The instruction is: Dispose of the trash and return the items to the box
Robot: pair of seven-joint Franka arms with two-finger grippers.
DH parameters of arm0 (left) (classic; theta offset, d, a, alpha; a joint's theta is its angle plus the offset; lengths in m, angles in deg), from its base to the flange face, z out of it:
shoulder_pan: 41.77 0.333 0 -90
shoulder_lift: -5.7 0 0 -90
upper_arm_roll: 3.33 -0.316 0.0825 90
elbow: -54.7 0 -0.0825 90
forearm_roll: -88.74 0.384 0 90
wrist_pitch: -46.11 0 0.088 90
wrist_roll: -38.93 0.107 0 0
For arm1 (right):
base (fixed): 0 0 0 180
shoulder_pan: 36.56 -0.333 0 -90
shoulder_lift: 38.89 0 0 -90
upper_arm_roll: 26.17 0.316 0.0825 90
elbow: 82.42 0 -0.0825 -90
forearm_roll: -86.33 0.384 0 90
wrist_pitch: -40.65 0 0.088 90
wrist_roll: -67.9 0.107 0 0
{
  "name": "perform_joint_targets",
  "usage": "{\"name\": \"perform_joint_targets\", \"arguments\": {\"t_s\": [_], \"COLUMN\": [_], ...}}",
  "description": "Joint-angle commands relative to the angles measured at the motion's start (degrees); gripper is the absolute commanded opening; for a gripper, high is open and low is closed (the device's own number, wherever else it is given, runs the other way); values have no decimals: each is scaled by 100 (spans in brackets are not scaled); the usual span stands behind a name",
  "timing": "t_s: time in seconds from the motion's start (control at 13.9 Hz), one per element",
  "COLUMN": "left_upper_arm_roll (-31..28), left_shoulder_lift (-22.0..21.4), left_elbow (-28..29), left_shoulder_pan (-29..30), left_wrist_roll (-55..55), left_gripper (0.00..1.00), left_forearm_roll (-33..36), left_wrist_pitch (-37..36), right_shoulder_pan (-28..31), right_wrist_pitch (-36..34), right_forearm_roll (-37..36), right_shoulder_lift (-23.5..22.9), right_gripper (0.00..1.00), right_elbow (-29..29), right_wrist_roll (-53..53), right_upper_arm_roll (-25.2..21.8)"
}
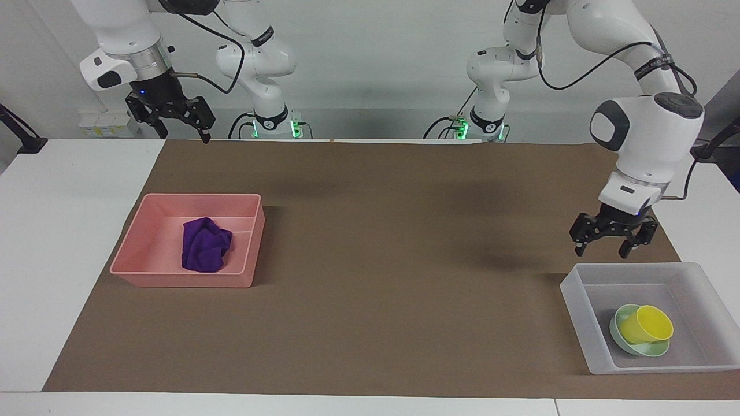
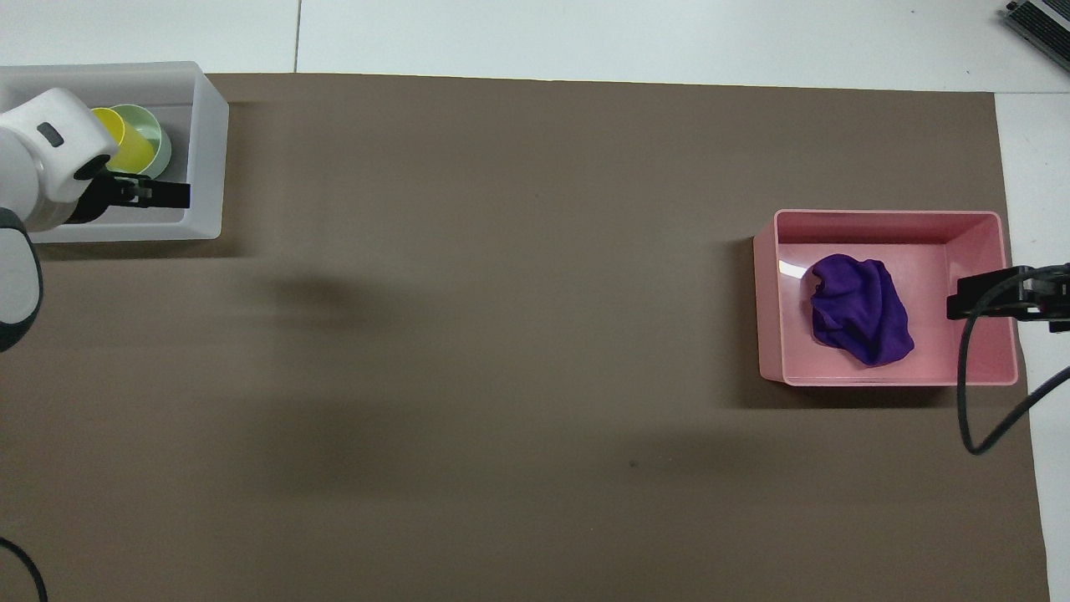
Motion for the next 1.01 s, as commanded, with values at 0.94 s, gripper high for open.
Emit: {"name": "perform_joint_targets", "arguments": {"t_s": [0.94], "left_upper_arm_roll": [-100], "left_shoulder_lift": [-641], "left_elbow": [-1490], "left_shoulder_pan": [-483], "left_wrist_roll": [-410], "left_gripper": [100], "left_forearm_roll": [-17], "left_wrist_pitch": [-3646], "right_shoulder_pan": [60], "right_wrist_pitch": [19], "right_forearm_roll": [-28], "right_shoulder_lift": [123], "right_gripper": [100], "right_elbow": [-149], "right_wrist_roll": [-152], "right_upper_arm_roll": [6]}}
